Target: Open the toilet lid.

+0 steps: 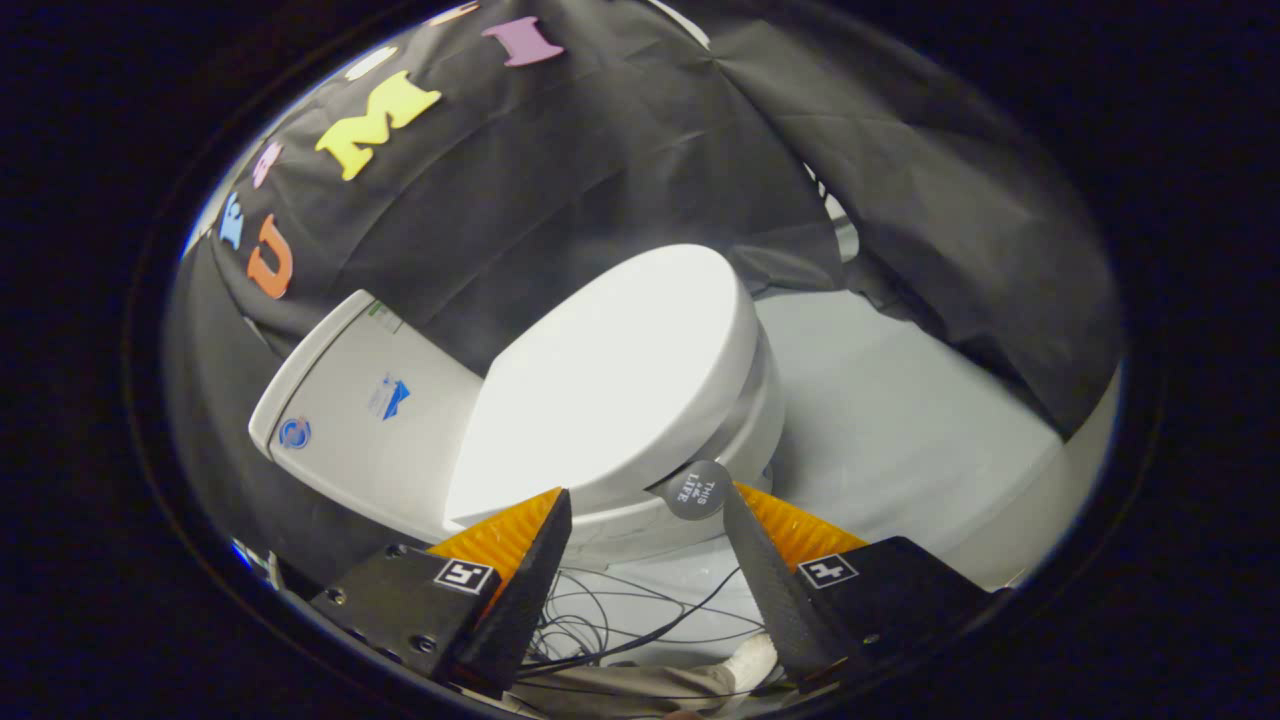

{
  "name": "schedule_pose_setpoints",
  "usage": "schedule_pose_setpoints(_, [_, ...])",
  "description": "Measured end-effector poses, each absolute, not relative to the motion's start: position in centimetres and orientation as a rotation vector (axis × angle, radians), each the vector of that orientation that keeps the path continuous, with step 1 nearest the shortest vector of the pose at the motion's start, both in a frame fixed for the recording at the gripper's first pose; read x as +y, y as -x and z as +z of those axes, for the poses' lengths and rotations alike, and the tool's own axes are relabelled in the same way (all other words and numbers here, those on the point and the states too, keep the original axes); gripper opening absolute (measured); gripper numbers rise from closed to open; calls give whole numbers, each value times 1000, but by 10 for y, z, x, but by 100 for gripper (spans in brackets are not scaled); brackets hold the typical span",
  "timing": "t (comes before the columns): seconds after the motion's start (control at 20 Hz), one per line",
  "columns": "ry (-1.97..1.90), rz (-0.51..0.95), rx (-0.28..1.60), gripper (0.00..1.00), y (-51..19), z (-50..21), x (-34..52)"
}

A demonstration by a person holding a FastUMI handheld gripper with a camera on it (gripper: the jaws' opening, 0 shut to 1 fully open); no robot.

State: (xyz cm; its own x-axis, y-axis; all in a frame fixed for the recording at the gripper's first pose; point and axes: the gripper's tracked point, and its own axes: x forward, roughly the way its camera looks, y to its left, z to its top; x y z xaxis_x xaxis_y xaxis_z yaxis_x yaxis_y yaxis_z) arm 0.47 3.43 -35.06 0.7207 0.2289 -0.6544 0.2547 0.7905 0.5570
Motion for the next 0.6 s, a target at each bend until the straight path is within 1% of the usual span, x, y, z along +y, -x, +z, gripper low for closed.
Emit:
schedule_pose_setpoints(0.15, [-752, -59, 809, 92, -8, -369, 27])
schedule_pose_setpoints(0.2, [-784, -65, 821, 88, -9, -374, 26])
schedule_pose_setpoints(0.35, [-870, -87, 847, 81, -15, -389, 23])
schedule_pose_setpoints(0.6, [-1003, -128, 923, 65, -21, -414, 28])
